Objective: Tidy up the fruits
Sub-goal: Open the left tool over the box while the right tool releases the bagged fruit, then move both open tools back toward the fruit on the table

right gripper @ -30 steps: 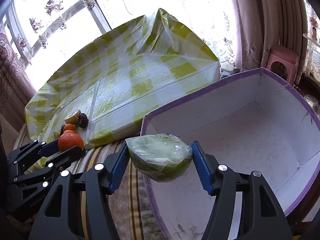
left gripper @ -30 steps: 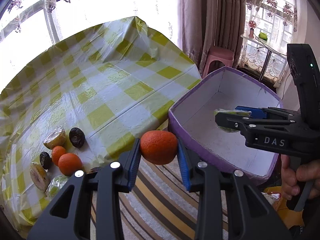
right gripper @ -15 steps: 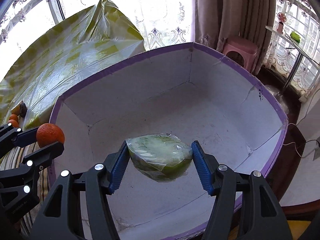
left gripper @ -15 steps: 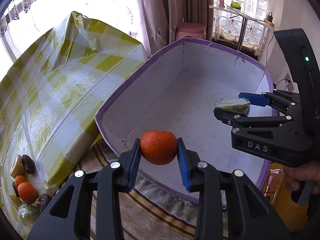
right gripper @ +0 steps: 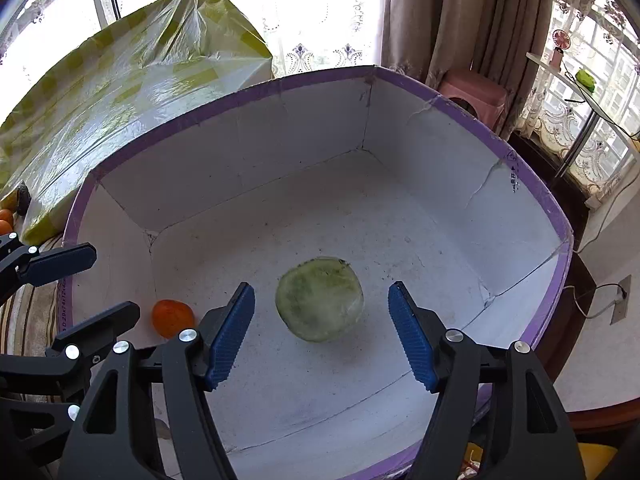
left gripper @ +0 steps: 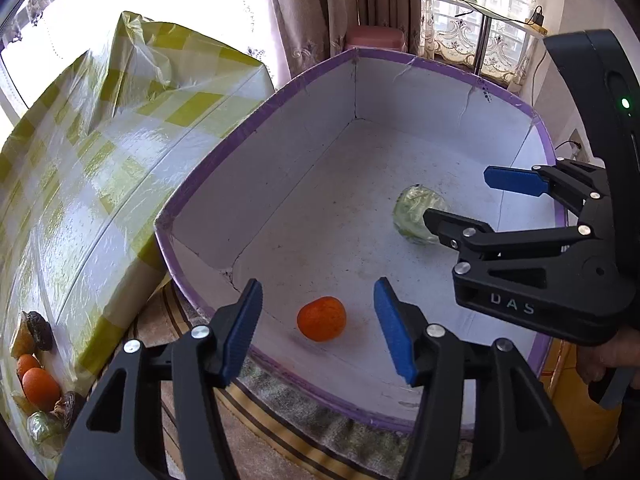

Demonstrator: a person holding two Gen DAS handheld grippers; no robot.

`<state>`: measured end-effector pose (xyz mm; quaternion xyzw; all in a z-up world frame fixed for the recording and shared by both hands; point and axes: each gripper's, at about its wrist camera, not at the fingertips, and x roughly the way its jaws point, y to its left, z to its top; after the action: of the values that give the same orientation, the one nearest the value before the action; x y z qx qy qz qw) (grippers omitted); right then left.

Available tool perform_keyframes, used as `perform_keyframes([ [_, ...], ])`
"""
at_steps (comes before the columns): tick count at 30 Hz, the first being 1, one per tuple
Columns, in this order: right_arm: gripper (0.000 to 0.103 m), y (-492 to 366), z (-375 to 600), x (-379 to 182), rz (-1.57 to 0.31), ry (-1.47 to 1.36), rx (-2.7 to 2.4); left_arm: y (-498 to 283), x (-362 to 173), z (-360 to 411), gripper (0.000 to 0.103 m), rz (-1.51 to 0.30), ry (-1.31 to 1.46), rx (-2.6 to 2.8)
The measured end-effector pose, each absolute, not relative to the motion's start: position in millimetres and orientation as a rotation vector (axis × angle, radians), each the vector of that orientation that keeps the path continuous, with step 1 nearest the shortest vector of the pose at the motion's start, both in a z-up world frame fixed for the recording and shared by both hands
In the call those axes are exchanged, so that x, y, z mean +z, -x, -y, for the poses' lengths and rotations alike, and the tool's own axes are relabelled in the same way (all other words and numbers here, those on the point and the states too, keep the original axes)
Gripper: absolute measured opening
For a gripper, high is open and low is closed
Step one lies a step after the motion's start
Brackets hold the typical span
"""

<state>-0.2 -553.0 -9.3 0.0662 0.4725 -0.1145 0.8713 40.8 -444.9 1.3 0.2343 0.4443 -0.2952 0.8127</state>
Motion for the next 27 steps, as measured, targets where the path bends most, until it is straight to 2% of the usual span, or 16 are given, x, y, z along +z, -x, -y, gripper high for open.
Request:
perform_keyframes([
  [2,0.081,1.3,553.5,-5.6,-0.977,-0.138,-0.242,-39.6,5.4,441.2,0.065,-0.94,-0.487,-0.625],
  [5,0.081,3.0,550.6,3.3,-0.95,-0.125,-0.244,-37.0,16.4,427.4,0.08,-0.905,-0.455,-0.583],
  [7,0.081,2.4,544.6,10.0,-0.933,-0.108,-0.238,-36.8,26.6,411.8,0.081,-0.878,-0.423,-0.521],
  [9,0.081,1.2,535.8,16.4,-0.914,-0.093,-0.223,-36.4,38.9,390.1,0.088,-0.842,-0.378,-0.439],
  [12,0.081,-1.4,518.6,28.4,-0.88,-0.086,-0.169,-36.1,56.3,347.8,0.092,-0.79,-0.298,-0.304],
  [14,0.083,-2.9,503.4,38.3,-0.852,-0.08,-0.132,-36.9,64.8,317.9,0.093,-0.779,-0.247,-0.225],
  [15,0.087,-3.3,495.3,43.3,-0.835,-0.082,-0.112,-37.4,69.1,303.0,0.093,-0.775,-0.225,-0.186],
  [27,0.087,-18.8,383.8,66.9,-0.787,-0.052,0.14,-23.4,75.4,149.4,0.093,-0.794,-0.063,0.145],
])
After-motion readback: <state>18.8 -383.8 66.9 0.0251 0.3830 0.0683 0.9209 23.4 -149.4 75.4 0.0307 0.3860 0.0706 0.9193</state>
